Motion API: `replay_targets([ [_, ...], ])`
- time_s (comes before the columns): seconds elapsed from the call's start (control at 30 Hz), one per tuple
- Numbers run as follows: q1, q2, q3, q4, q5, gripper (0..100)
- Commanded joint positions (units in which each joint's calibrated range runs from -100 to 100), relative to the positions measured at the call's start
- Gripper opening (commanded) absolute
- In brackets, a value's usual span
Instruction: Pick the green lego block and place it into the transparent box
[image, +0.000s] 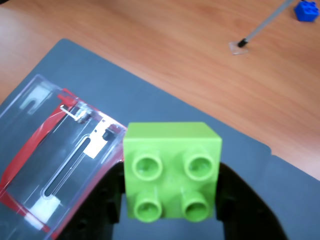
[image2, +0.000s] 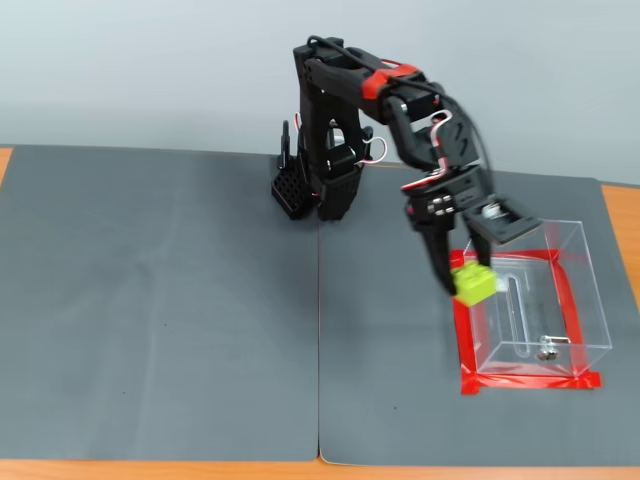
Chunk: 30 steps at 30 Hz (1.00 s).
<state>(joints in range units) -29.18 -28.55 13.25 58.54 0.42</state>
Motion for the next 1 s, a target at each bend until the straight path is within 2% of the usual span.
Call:
replay_targets([
  [0.0,-5.0,-1.6,-3.5,0.3,-0.2,4],
  [0.27,-14.9,-0.9,-2.7,-0.1,0.0,4],
  [0.7,-16.0,8.2,-3.4,-0.5,-0.2,4],
  [0.97,-20.3,11.7,-3.4,-0.6,-0.2,4],
])
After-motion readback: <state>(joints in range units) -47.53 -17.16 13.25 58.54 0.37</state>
